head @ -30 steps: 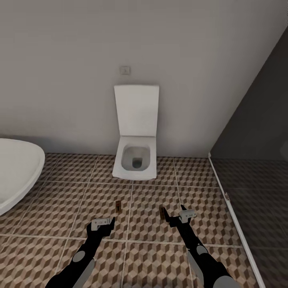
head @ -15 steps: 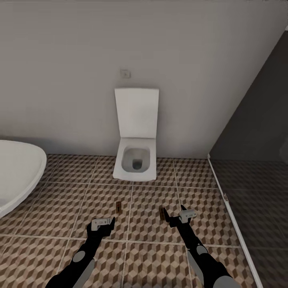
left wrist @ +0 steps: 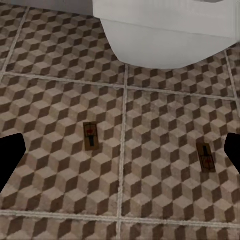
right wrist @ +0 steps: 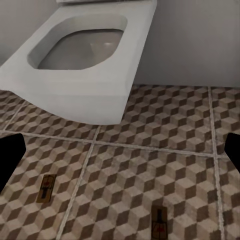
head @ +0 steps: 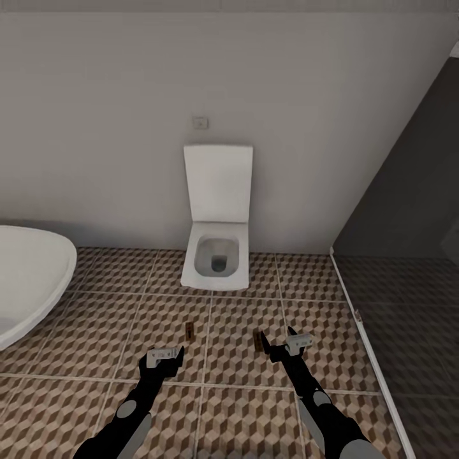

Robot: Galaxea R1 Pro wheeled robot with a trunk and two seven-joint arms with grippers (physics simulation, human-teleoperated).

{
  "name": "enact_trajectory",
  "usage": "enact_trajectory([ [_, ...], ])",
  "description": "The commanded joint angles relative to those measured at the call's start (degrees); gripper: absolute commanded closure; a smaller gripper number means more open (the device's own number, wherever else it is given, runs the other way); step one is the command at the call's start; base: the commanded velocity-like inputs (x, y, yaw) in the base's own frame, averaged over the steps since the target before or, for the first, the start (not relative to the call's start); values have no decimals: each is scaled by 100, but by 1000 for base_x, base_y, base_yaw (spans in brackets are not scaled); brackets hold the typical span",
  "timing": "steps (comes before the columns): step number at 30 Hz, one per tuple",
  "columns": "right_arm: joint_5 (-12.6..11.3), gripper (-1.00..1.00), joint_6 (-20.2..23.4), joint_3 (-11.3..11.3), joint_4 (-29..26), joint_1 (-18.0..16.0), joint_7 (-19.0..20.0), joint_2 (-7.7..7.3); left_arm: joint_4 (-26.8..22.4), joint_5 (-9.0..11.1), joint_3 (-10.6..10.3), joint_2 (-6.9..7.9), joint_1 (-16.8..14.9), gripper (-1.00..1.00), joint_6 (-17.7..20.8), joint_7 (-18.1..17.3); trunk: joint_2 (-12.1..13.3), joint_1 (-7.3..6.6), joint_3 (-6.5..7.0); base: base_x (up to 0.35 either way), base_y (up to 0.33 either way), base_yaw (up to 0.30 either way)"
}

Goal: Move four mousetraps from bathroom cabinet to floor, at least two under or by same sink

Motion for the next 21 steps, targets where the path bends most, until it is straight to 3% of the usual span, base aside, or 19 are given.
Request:
enact_trajectory([
  [1, -17, -100, -16, -2, 5, -3, 24, 0, -1, 49, -49, 11, -5, -100, -28, 52, 39, -23, 15, 0, 0, 0],
  [21, -17, -100, -15, -4, 5, -3, 24, 0, 32, 47, -66, 7, -5, -100, -28, 53, 841, -462, 374, 0, 0, 0],
])
